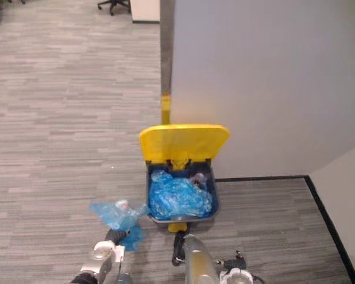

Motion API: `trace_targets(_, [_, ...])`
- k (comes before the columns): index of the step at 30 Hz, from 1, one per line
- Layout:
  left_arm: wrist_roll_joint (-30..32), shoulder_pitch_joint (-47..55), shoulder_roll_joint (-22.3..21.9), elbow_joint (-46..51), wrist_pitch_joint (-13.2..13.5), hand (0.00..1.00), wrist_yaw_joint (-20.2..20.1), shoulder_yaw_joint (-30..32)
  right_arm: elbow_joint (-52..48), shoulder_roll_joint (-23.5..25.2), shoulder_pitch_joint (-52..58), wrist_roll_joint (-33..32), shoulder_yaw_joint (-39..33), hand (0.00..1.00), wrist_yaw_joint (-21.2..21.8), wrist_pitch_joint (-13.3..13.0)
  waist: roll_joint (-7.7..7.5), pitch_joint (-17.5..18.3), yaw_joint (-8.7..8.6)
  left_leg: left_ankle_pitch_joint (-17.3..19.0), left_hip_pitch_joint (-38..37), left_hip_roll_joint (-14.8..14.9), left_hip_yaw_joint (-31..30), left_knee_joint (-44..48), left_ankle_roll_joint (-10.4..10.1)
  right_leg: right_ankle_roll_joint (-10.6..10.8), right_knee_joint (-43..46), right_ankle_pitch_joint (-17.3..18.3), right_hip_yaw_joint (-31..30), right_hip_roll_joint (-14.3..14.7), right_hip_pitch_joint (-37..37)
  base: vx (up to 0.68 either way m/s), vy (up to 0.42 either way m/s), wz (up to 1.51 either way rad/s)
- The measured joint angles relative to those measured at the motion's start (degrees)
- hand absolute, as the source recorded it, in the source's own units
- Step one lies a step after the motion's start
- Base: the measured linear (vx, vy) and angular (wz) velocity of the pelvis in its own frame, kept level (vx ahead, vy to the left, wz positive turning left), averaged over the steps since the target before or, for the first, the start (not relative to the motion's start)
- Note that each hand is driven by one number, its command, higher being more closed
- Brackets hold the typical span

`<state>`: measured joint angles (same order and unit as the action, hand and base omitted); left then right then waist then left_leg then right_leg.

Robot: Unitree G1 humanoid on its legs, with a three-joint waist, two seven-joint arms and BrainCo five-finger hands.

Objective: Gather rubbish on tea table into small bin, then transfer packed bag to large trash can.

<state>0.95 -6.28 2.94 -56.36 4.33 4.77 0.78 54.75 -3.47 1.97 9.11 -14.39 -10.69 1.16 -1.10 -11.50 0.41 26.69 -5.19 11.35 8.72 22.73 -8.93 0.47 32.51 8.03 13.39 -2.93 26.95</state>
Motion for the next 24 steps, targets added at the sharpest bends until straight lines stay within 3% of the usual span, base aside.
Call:
trace_targets(7, [0.0,0.0,-0.2,2.5,0.4,1.00,0.0,-0.8,-0.7,-2.4,-2.8,-0.2,7.9,0.00,-0.8,-0.5,0.19,2.7,0.05,-4.8,3.6,1.3,-1.7,-3.1,-1.9,-1.3,-4.1,-1.0,4.5,-1.0,-0.3,0.08,-0.019,0.31])
trace_targets(10, [-0.1,-0.4,0.9,3.1,0.4,1.00,0.0,-2.6,-4.5,-0.6,-6.9,-0.2,14.2,0.00,-0.1,-1.1,0.06,2.8,0.39,-6.9,6.0,1.9,-2.9,-4.0,-2.4,-2.2,-6.6,-2.4,5.9,-1.2,0.0,-0.03,-0.064,0.34])
trace_targets(13, [-0.4,-1.9,1.8,4.8,0.5,1.00,0.2,-4.6,-9.4,0.2,-11.7,-0.3,17.8,0.00,0.5,-2.4,0.86,2.8,1.96,-7.1,11.2,3.3,-4.6,-2.4,-2.2,0.8,-9.2,-4.7,8.4,-0.6,1.4,-0.10,-0.108,0.39])
trace_targets(16, [-1.5,-2.3,2.8,6.8,1.2,1.00,0.7,-5.5,-11.0,-0.2,-17.2,-0.8,18.4,0.00,0.2,-2.6,0.54,2.6,3.21,-7.0,14.3,4.0,-5.6,-2.4,-2.1,1.4,-10.7,-4.8,9.6,-0.1,3.0,-0.12,-0.129,0.30])
trace_targets(20, [-4.7,-2.5,5.0,10.5,1.9,1.00,1.9,-7.8,-11.2,-2.9,-27.1,-3.0,19.7,0.00,-1.2,-2.5,0.42,1.4,3.44,-8.2,15.5,4.1,-7.4,-4.1,-0.3,1.1,-14.3,-4.8,6.7,2.7,3.3,-0.15,-0.156,0.10])
trace_targets(24, [-6.9,-4.1,6.1,14.3,3.2,1.00,2.5,-10.4,-11.2,-6.3,-36.2,-4.9,19.7,0.00,-2.0,-2.2,-0.24,-0.2,3.48,-8.7,18.0,4.6,-7.8,-4.1,-0.3,1.1,-16.8,-4.9,6.4,4.1,4.8,-0.11,-0.093,-0.11])
